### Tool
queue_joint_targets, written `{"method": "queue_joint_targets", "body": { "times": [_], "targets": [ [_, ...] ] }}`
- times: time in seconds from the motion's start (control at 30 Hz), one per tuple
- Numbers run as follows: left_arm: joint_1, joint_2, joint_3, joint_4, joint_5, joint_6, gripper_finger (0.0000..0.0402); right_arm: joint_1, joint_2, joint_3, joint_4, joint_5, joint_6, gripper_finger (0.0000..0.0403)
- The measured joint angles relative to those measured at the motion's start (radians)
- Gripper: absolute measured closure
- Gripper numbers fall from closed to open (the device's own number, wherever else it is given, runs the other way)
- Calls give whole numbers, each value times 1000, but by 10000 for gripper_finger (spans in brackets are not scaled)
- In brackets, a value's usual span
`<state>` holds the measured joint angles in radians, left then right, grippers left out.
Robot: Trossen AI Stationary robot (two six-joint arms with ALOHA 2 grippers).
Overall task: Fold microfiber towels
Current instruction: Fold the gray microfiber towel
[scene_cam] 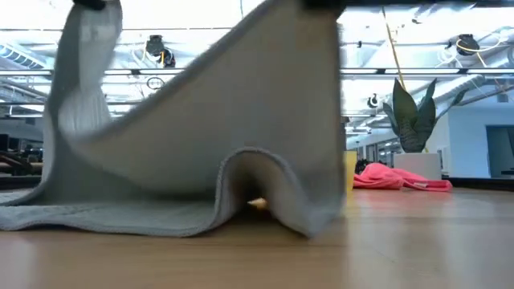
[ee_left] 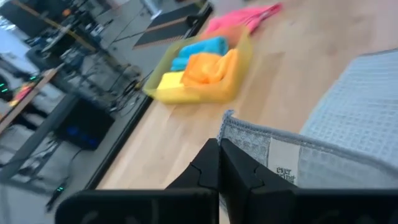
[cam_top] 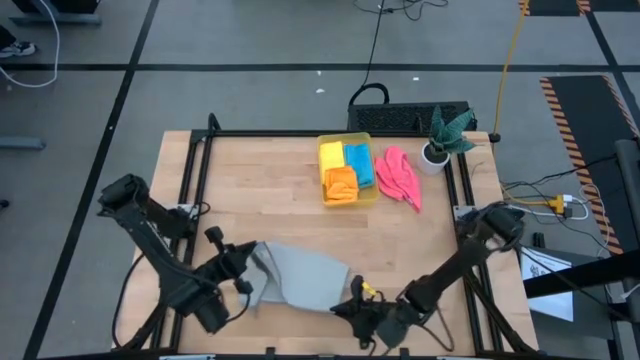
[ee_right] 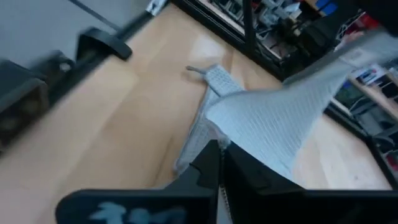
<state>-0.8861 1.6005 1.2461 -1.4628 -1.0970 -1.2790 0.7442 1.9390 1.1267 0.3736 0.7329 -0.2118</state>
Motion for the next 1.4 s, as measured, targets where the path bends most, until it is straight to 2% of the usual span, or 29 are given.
{"method": "queue_joint_targets", "body": {
  "times": [0.1, 0.23, 0.3, 0.43, 0.53, 0.6, 0.73, 0.9, 1.03, 1.1, 1.17, 1.23, 1.4],
  "targets": [
    [-52, 0, 35, 12, -23, 0, 396, 37, -84, 0, -85, 1, 58, 400],
    [-130, 0, 98, 94, -98, 76, 396, 100, -179, 0, -78, 1, 32, 400],
    [-172, 0, 145, 161, -162, 165, 398, 134, -227, 0, -50, 24, -26, 401],
    [-237, 0, 257, 329, -301, 448, 394, 207, -332, 0, 67, 189, -197, 401],
    [-257, 0, 336, 425, -349, 663, 398, 244, -409, 0, 191, 287, -345, 402],
    [-256, 0, 375, 448, -356, 734, 397, 257, -457, 0, 259, 333, -416, 402],
    [-227, 0, 404, 444, -377, 712, 398, 260, -545, 0, 293, 425, -478, 402],
    [-219, -1, 390, 441, -373, 655, 397, 277, -606, -27, 278, 572, -465, 402],
    [-220, -1, 328, 361, -254, 483, 397, 323, -617, -89, 247, 702, -389, 402],
    [-218, -1, 272, 360, -201, 378, 394, 350, -617, -131, 244, 728, -332, 402],
    [-219, 0, 210, 374, -156, 295, 393, 377, -614, -183, 243, 692, -266, 402],
    [-224, 0, 154, 422, -130, 256, 394, 400, -602, -230, 239, 604, -169, 402],
    [-250, 1, 133, 555, -143, 325, 393, 421, -587, -253, 256, 304, 22, 403]
  ]
}}
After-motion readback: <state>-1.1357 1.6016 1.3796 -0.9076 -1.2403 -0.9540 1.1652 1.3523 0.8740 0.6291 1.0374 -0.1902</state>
